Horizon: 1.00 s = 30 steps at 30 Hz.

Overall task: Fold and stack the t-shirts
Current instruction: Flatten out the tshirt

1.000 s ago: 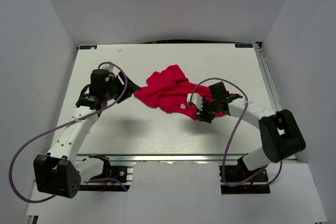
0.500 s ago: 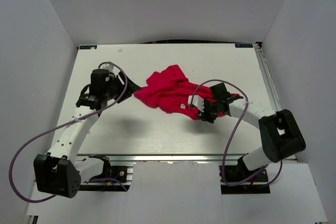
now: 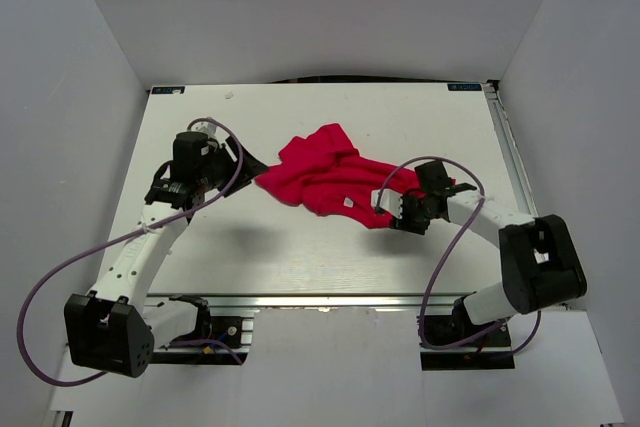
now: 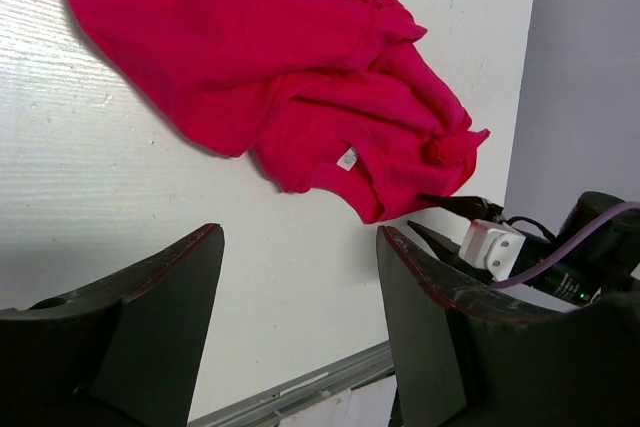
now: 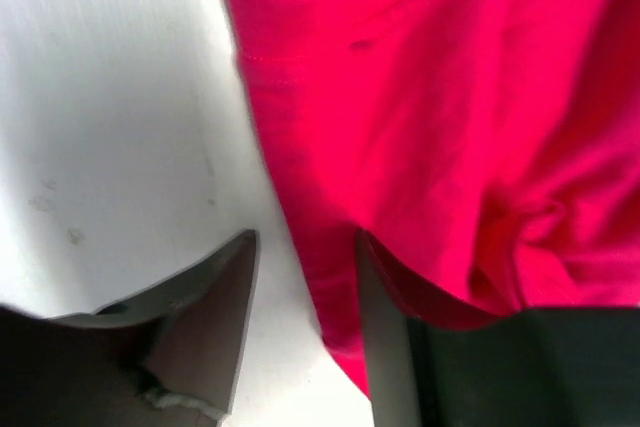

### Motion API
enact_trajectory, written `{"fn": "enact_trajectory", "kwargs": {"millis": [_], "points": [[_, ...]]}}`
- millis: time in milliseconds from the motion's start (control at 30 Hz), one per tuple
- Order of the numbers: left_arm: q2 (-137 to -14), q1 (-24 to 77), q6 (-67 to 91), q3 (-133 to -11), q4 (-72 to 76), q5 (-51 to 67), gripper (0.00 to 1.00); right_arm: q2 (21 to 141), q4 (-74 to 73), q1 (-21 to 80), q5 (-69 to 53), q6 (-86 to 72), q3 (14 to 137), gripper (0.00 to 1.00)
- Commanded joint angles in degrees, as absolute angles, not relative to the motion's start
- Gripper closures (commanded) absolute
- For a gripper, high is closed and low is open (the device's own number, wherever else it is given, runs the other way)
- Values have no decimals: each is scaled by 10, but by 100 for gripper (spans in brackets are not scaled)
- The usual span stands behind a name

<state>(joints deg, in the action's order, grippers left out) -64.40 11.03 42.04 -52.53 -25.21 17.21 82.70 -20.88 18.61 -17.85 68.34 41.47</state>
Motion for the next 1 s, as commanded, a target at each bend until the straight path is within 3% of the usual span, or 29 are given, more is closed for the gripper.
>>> {"fn": "enact_trajectory", "kwargs": {"millis": [0, 600, 767, 967], "points": [[-627, 108, 420, -520, -243, 180, 27, 855, -221, 183, -166, 724, 429, 51], [-622, 108, 426, -515, -246, 178, 27, 860, -265, 135, -173, 769, 443, 53], [-618, 108, 426, -514, -246, 178, 27, 873, -279, 137, -182, 762, 459, 69], [-617, 108, 428, -512, -246, 178, 27, 863, -294, 136, -200, 764, 462, 97]]}}
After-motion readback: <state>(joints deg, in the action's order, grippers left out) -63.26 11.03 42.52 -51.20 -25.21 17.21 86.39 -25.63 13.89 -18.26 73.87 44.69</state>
